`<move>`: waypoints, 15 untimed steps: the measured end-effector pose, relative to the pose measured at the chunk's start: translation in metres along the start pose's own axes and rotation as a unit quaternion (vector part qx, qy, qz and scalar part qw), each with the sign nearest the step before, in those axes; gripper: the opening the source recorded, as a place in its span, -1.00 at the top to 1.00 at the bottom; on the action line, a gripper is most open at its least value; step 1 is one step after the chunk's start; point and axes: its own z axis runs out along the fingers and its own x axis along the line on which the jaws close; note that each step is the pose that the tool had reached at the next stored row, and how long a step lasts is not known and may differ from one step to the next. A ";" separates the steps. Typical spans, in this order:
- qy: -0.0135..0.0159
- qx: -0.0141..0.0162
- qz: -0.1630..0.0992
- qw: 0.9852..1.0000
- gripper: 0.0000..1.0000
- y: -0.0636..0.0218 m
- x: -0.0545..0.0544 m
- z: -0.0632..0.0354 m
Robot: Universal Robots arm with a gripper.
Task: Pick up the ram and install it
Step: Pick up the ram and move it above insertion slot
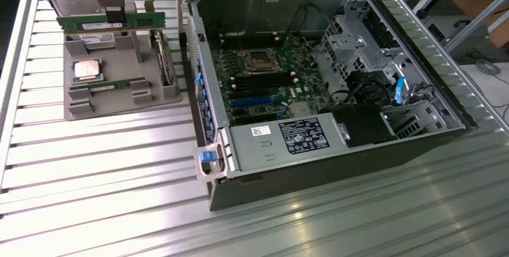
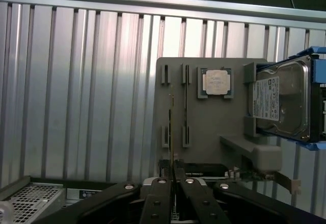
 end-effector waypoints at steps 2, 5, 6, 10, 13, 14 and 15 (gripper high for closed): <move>0.000 0.000 0.000 1.000 0.74 -0.0018 0.000 -0.0002; 0.000 -0.001 0.000 1.000 0.74 -0.0042 0.000 -0.0003; 0.000 -0.001 0.000 1.000 0.74 -0.0052 0.000 -0.0004; 0.000 -0.001 0.000 1.000 0.74 -0.0096 0.001 -0.0007; 0.000 -0.001 0.000 1.000 0.74 -0.0116 0.001 -0.0008; 0.000 -0.001 0.000 1.000 0.74 -0.0124 0.001 -0.0008; 0.000 -0.001 0.000 1.000 0.74 -0.0132 0.001 -0.0009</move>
